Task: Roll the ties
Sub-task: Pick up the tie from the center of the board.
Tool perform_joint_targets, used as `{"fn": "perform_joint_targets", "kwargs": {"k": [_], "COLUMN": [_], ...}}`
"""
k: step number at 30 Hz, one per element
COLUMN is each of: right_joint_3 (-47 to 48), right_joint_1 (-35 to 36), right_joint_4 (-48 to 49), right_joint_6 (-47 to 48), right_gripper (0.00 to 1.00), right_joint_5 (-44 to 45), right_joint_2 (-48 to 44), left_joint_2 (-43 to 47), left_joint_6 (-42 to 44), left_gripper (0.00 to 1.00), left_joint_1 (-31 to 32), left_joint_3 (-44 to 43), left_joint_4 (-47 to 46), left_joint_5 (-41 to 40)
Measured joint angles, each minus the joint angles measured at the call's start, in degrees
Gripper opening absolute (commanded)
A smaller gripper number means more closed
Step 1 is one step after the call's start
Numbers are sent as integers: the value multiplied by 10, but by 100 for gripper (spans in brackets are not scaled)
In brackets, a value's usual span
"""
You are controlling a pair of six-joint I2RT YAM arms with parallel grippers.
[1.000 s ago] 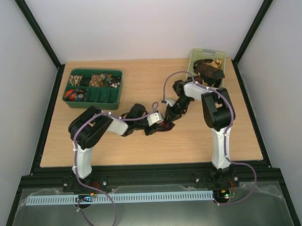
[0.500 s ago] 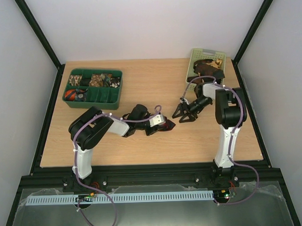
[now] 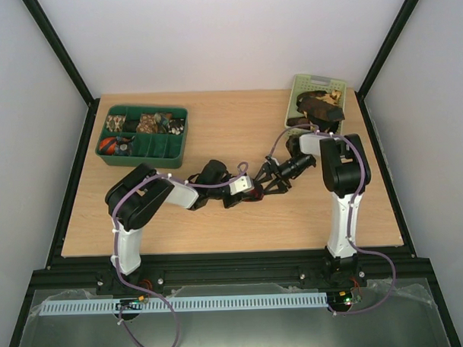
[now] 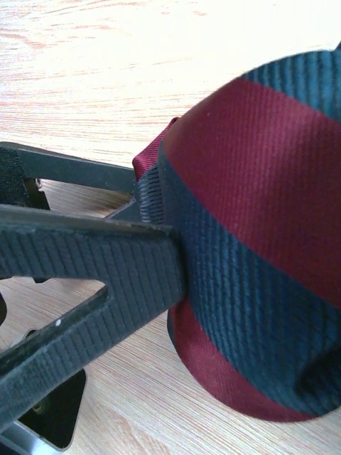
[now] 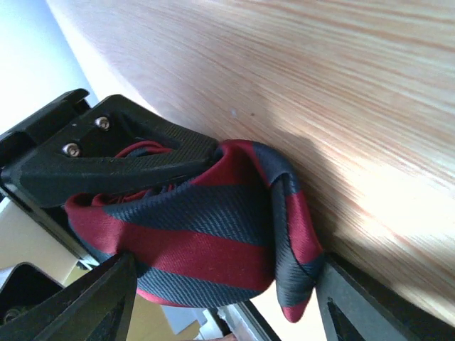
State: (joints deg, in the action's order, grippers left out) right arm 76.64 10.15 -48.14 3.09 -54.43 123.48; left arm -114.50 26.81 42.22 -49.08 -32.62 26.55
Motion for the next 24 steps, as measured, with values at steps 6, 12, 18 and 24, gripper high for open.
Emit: {"fn": "perform_joint_targets", "kwargs": {"k": [6, 12, 18, 24], "right_joint_3": [-26, -27, -24, -23], "right_joint_1": [0, 7, 16, 17], "right_joint_4": [42, 75, 84, 84], "right_joint_6": [-14, -22, -13, -8], "right_gripper": [78, 58, 21, 1], "right_joint_5": [-37, -33, -28, -8], "right_joint_2": [-12, -13, -17, -34], "left_joint_2": [0, 0, 0, 0], "left_joint_6": [2, 5, 6, -3], "left_gripper": [28, 28, 30, 55], "left_joint_1": [0, 0, 0, -1], "left_joint_3": [-1, -4, -11, -17], "left_joint_4": [1, 7, 22, 36], "left_joint_5": [0, 2, 6, 9]}}
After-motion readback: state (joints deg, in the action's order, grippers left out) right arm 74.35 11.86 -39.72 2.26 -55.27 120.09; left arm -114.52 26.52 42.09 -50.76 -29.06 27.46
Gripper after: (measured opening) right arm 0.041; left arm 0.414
